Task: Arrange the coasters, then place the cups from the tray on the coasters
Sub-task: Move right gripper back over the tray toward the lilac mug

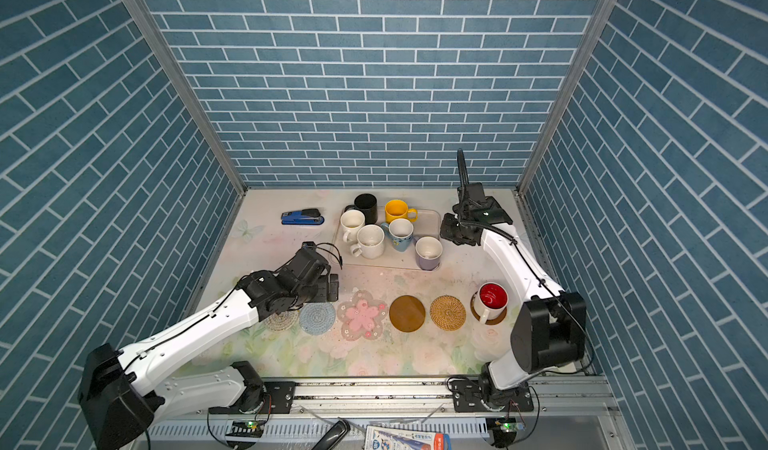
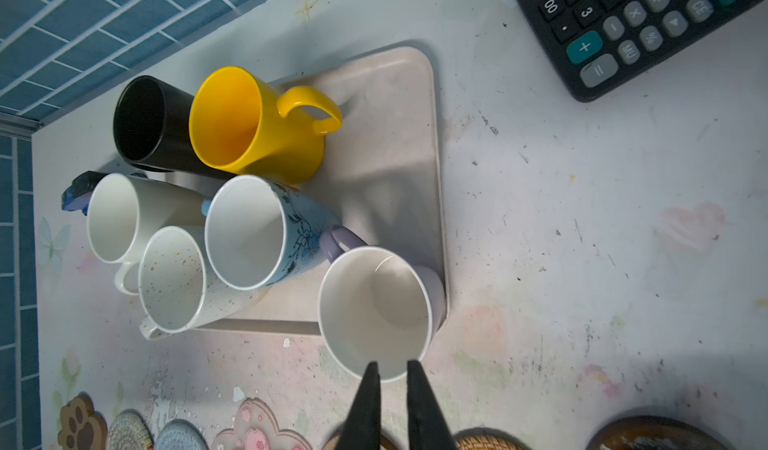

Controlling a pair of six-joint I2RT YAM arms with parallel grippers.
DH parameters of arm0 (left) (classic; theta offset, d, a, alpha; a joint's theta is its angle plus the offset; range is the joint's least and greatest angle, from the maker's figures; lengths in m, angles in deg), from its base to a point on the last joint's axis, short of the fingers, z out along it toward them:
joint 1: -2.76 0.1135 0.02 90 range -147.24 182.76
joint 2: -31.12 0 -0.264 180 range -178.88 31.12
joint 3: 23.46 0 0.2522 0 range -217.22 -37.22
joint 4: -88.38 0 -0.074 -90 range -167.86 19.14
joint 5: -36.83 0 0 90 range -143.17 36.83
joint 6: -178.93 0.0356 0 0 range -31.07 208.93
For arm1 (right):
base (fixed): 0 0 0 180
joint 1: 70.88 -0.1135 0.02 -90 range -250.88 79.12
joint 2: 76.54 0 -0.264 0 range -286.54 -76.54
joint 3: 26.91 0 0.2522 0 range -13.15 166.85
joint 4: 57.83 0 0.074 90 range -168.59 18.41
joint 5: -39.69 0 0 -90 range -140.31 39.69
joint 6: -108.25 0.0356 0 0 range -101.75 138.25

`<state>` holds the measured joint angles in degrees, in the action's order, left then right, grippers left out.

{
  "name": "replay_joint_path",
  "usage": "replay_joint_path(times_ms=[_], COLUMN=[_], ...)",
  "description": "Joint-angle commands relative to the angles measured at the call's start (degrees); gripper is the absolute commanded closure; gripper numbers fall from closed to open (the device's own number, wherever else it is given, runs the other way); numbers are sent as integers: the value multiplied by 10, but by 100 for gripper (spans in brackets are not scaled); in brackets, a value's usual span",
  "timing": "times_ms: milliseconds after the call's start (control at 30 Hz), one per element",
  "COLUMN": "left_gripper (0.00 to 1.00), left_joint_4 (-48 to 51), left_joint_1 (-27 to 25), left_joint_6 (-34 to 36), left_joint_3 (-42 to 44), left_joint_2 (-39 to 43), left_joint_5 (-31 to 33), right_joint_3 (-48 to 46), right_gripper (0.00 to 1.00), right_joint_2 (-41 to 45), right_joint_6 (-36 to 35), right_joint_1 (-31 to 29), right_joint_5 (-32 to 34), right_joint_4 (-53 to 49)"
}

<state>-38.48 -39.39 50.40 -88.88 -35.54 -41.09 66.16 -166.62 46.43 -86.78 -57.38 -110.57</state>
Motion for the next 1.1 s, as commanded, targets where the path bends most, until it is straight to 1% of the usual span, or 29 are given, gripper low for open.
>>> replay_joint_path(times_ms=[0, 167, 300, 467, 767, 933, 1067], left_gripper=[2, 1, 1, 1, 1, 1, 1], left_joint_4=[10, 17, 13, 13, -2, -5, -5], left_joint_1=[8, 14, 15, 18, 21, 21, 21], left_joint_6=[11, 12, 9, 9, 4, 4, 4], left_joint_3=[-16, -10, 9, 21, 49, 59, 64], left_joint_2=[-1, 9, 29, 42, 57, 69, 78], left_joint_5=[-5, -3, 1, 1, -7, -8, -5], right_joint_3=[57, 117, 164, 212, 256, 294, 340], right_gripper=[89, 100, 100, 100, 100, 100, 100], right_joint_2=[-40, -124, -177, -226, -267, -299, -334], right_joint_6=[-13, -15, -10, -7, -3, 0, -6], right_joint_1=[-17, -42, -66, -85, -85, -85, -85], right_joint_5=[13, 17, 17, 46, 86, 87, 93], right_joint_4=[0, -7, -15, -37, -66, -78, -110])
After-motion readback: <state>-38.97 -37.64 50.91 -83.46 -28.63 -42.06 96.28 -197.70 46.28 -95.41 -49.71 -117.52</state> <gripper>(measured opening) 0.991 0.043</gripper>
